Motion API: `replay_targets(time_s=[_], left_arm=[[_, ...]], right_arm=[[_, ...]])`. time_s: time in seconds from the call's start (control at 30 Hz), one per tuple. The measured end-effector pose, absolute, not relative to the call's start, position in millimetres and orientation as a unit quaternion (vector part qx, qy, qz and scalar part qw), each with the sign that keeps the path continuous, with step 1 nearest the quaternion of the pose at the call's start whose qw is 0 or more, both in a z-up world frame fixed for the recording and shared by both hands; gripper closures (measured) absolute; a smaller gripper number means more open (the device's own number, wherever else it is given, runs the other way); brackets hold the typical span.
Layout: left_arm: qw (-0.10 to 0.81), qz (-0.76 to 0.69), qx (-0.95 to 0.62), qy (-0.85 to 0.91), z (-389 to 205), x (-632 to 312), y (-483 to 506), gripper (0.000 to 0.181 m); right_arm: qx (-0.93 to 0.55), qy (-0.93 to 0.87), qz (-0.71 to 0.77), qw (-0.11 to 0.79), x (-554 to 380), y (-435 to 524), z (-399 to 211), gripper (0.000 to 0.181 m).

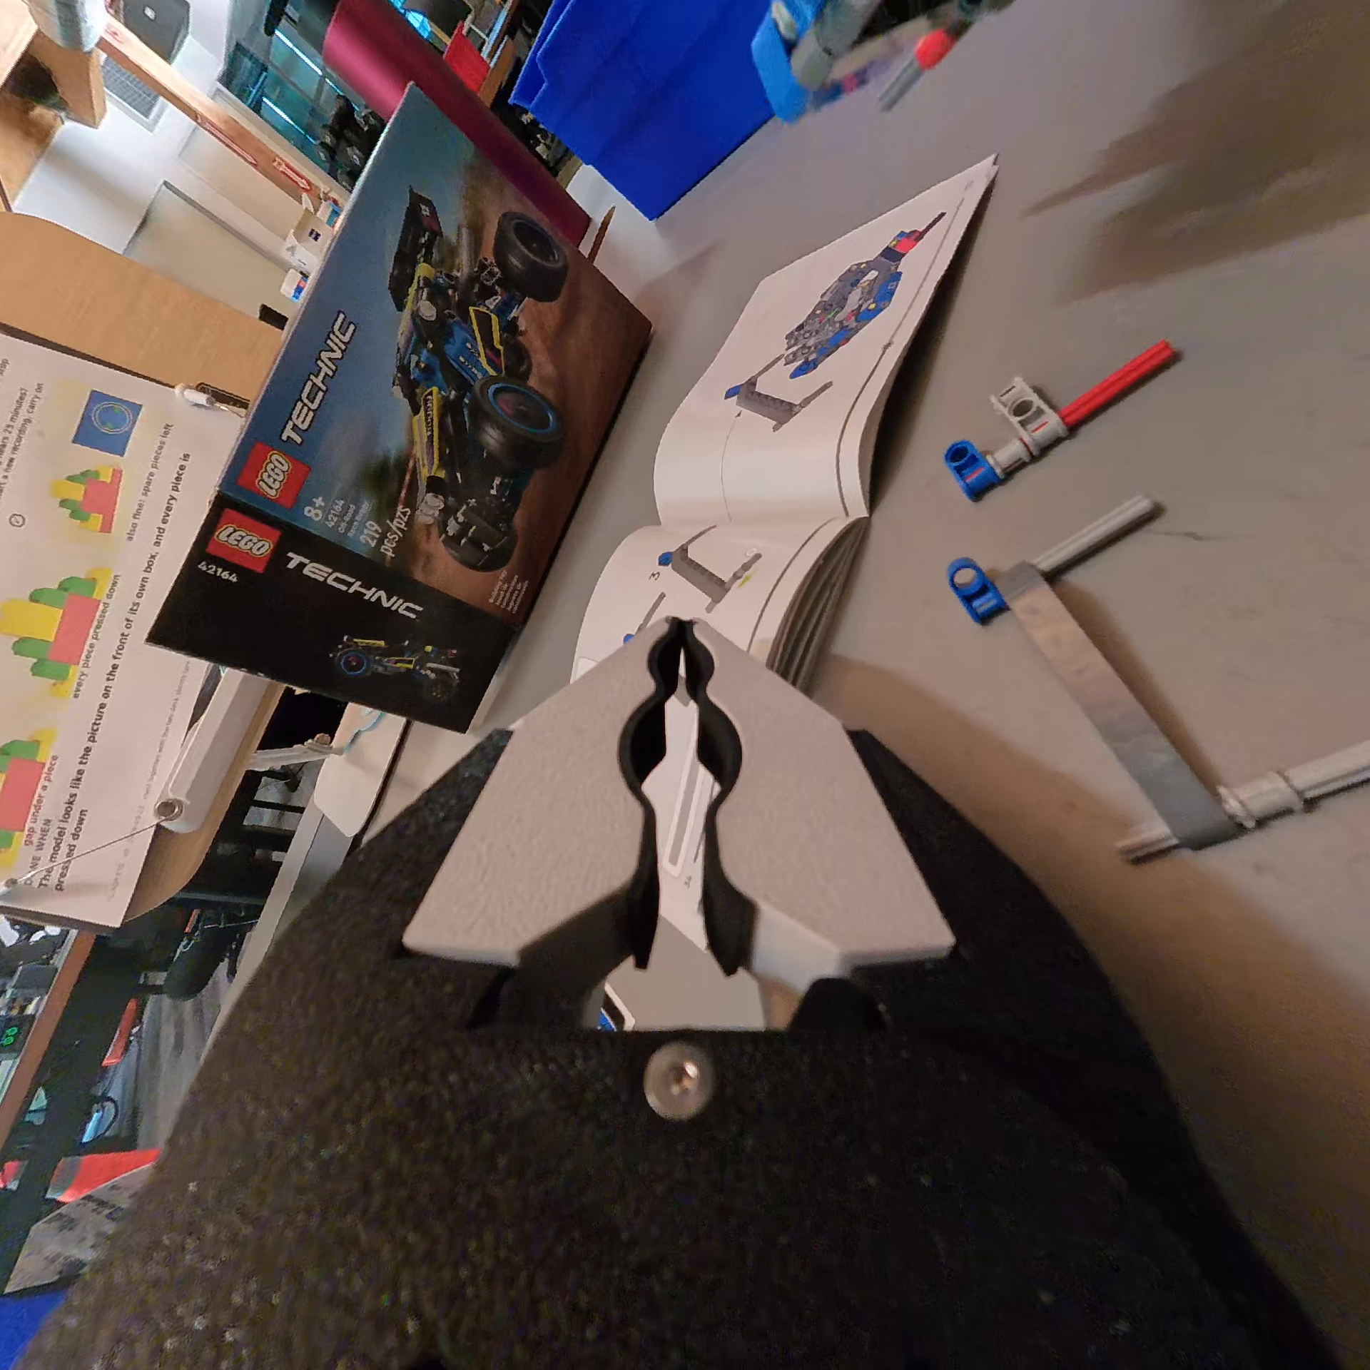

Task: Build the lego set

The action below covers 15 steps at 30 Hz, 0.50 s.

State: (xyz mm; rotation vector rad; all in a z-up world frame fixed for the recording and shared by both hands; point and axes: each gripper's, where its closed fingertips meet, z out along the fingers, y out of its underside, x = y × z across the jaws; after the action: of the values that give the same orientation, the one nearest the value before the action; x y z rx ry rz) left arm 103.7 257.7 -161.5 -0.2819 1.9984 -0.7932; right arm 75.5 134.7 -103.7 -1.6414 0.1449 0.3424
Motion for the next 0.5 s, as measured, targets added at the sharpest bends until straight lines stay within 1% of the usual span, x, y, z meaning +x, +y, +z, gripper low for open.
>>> replay_targets(time_s=[0.17,0.37,0.5], left_arm=[[0.479,-0.313,-0.104,0.814,-162.6,104.2,257.6,0.181],[0.502,-0.313,-0.082,0.802,-158.1,104.1,256.5,0.181],[0.510,-0.315,-0.067,0.798,-155.5,101.8,253.4,0.181]], right_arm=[[-0.707,0.061,0.156,0.687,78.4,119.2,-93.3,0.177],[-0.715,0.035,0.087,0.693,82.5,101.0,-95.7,0.177],[-0.713,0.053,0.051,0.697,94.2,93.8,-94.3,0.177]])
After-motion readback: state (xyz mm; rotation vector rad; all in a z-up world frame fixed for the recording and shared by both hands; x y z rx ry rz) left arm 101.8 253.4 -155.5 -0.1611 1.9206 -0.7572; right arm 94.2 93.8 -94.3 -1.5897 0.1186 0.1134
